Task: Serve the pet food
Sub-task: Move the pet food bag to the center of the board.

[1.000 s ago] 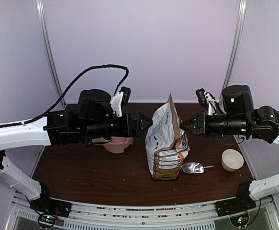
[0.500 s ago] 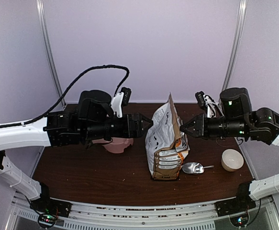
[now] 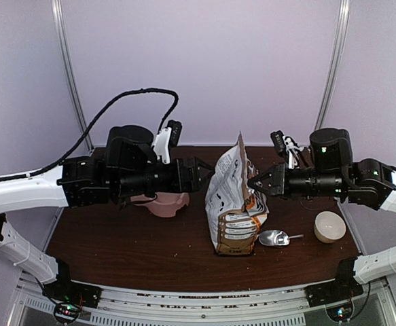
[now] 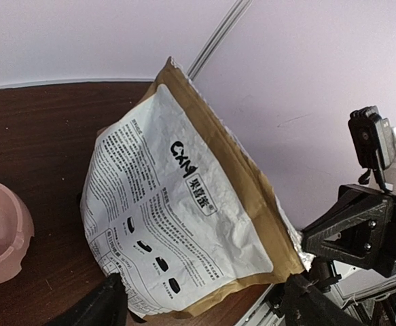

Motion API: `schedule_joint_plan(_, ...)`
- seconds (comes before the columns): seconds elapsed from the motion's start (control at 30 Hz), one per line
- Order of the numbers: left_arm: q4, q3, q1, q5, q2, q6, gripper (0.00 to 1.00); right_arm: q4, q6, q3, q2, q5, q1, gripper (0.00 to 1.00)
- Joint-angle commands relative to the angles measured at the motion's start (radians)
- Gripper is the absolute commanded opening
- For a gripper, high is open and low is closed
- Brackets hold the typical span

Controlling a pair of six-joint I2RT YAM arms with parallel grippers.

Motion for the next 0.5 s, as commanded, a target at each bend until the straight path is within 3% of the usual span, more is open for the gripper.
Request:
schedule_joint_plan(0.0,0.040,0.011,-0.007,-0.012,-0.029,0.000,0.82,0.148,0.008,-0.055,0.010,-0.128,0.018,0.00)
schedule_joint_plan(0.2,0.040,0.019,-0.007,-0.009,-0.034,0.007,0.83,0.288,0.027,-0.071,0.038,-0.231,0.071,0.00)
schedule_joint_plan(0.47,0.041,0.024,-0.016,0.003,-0.036,0.025,0.83,0.341,0.029,-0.071,0.052,-0.285,0.128,0.00)
